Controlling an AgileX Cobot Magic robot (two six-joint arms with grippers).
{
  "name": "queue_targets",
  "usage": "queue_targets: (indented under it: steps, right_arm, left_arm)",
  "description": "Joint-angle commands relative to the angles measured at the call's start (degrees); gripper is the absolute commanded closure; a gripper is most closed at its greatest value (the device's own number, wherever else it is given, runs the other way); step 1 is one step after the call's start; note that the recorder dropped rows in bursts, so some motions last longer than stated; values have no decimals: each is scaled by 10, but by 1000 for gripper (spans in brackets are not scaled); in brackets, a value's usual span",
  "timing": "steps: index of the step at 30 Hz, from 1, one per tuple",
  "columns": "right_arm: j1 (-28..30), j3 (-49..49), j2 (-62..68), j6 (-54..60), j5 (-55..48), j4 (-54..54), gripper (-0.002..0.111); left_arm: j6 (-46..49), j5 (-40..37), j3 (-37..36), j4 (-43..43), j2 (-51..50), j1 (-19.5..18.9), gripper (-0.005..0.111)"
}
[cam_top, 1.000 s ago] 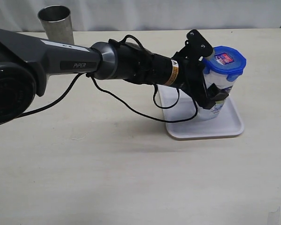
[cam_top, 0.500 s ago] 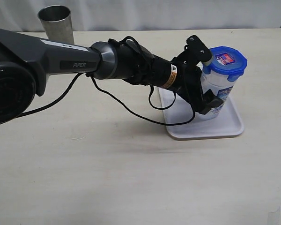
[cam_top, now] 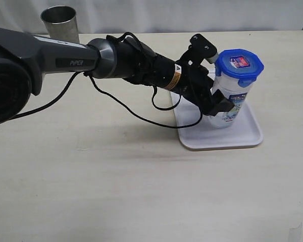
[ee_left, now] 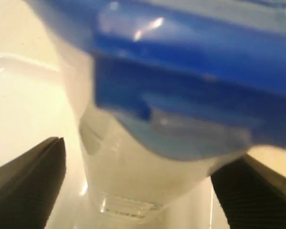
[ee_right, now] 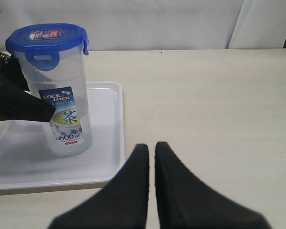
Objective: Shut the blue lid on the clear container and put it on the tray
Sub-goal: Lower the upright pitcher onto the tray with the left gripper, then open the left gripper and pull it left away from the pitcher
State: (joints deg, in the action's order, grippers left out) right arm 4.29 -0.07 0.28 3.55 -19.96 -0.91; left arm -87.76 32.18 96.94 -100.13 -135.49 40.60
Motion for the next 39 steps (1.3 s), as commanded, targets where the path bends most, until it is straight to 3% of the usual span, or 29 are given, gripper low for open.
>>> queue_targets:
  steps: [1, 10, 19, 31, 36, 39]
  right_arm:
    - [3, 1, -3, 1, 1, -2, 104]
    - [3, 1, -3, 1, 1, -2, 104]
    - [3, 1, -3, 1, 1, -2, 104]
    - [3, 1, -3, 1, 1, -2, 104]
    - [3, 1, -3, 1, 1, -2, 104]
    - [3, 1, -3, 1, 1, -2, 104]
  left_arm:
    - [-5, 16, 4, 2, 6, -3, 30]
    - [-5, 35, 4, 2, 6, -16, 31]
    - [25, 65, 4, 2, 6, -20, 64]
    - [20, 85, 4, 2, 6, -23, 64]
    - [-12, 88, 4, 2, 6, -44, 65]
    - [-25, 110, 4, 2, 6, -60, 77]
